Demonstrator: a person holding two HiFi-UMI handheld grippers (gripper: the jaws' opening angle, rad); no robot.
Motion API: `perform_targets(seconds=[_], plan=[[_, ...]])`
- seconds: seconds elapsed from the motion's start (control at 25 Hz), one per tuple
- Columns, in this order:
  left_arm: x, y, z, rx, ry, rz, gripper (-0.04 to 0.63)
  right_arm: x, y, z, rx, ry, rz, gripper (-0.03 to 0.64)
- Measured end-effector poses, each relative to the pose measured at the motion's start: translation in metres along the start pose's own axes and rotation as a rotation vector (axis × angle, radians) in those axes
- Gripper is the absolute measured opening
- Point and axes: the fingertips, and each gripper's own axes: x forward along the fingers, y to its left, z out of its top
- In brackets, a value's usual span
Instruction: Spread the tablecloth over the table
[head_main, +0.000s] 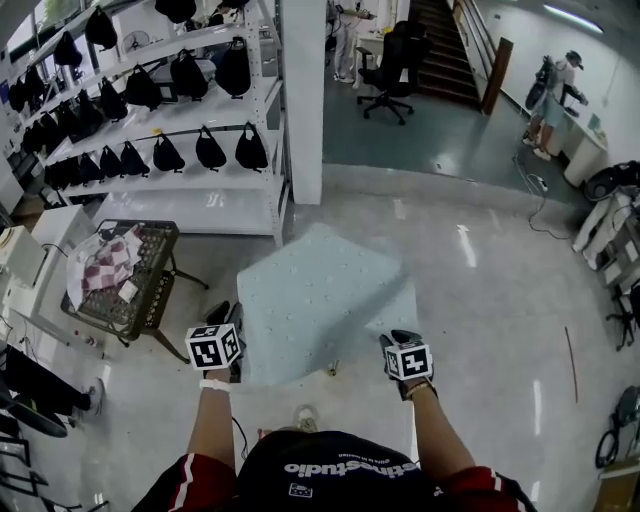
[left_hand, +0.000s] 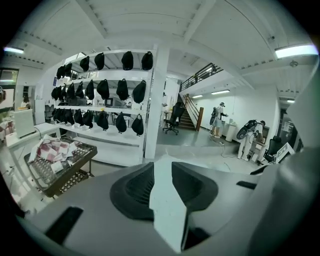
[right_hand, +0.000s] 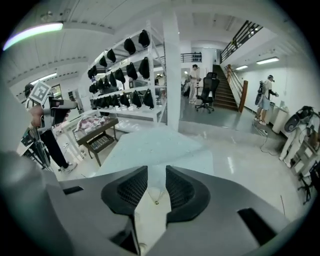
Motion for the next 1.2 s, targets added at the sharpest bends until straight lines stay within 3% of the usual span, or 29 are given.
perform_targets(seconds=[0.32, 0.64, 0.96, 1.12, 1.2], plan=[[0.004, -0.069, 0.01, 0.044, -0.021, -0.093, 0.12, -0.057, -0.045, 0.001, 0.119, -0.138, -0.058, 0.137], [-0.017, -0.115, 0.015, 0.081, -0.05, -0.124, 0.12, -0.104, -0.049, 0.021, 0.134, -0.275, -0.055, 0.137], [-0.062, -0.132, 0.015, 0.095, -0.082, -0.048, 0.12, -0.153, -0.022, 0.045, 0.093, -0.385, 0.001, 0.137], [-0.089, -0.131, 0.028, 0.091, -0.17, -0.006, 0.12, -0.169, -0.009, 0.057, 0.072, -0.433, 0.022, 0.137], [-0.096, -0.128, 0.035, 0.084, -0.218, 0.003, 0.071, -0.173, -0.004, 0.063, 0.062, -0.447, 0.022, 0.137]])
